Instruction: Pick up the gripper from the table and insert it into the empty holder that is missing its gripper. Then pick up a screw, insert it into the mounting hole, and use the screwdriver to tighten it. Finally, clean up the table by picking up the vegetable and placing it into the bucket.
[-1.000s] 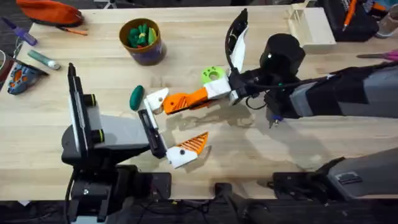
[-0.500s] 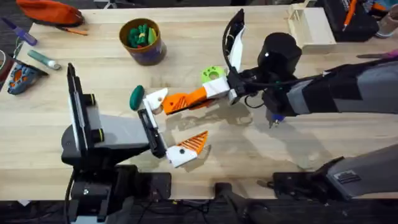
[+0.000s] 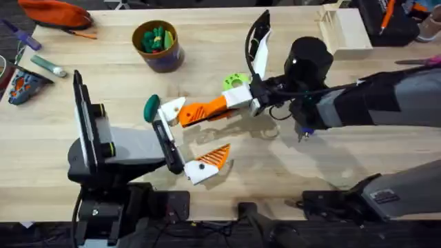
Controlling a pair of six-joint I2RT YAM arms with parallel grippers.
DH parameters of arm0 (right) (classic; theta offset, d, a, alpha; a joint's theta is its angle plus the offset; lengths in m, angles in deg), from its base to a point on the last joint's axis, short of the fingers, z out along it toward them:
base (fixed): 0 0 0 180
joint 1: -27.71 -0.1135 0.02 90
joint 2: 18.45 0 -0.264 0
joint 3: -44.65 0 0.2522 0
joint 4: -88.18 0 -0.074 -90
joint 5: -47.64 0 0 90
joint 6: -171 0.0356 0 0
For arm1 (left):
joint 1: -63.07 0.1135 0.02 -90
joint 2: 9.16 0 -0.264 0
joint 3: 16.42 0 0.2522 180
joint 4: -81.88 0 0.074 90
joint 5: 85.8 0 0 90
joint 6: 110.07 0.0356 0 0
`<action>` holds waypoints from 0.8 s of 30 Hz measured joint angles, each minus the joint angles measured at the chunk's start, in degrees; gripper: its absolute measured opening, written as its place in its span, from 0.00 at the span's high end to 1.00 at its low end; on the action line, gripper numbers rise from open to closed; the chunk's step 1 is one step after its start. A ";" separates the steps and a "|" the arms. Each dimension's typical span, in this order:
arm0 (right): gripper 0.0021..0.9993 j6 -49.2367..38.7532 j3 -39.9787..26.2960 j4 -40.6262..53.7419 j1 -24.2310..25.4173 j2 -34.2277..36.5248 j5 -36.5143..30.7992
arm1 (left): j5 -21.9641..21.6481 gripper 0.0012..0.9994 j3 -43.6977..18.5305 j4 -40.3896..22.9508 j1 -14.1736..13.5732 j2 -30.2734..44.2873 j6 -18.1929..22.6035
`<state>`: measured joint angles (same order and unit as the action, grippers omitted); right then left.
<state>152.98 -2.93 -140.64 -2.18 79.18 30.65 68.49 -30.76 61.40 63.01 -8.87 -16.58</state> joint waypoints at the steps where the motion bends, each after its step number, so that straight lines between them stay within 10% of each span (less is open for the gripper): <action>1: 0.99 0.02 0.00 -0.30 -0.04 0.05 -0.12 | -0.07 0.01 0.00 0.00 0.00 0.02 0.00; 24: 0.99 3.88 1.01 -8.77 -1.51 1.99 -6.31 | -0.61 0.01 0.00 0.09 0.20 0.01 0.16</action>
<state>156.86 -1.93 -149.41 -3.69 81.17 24.34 67.88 -30.76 61.48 63.21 -8.86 -16.42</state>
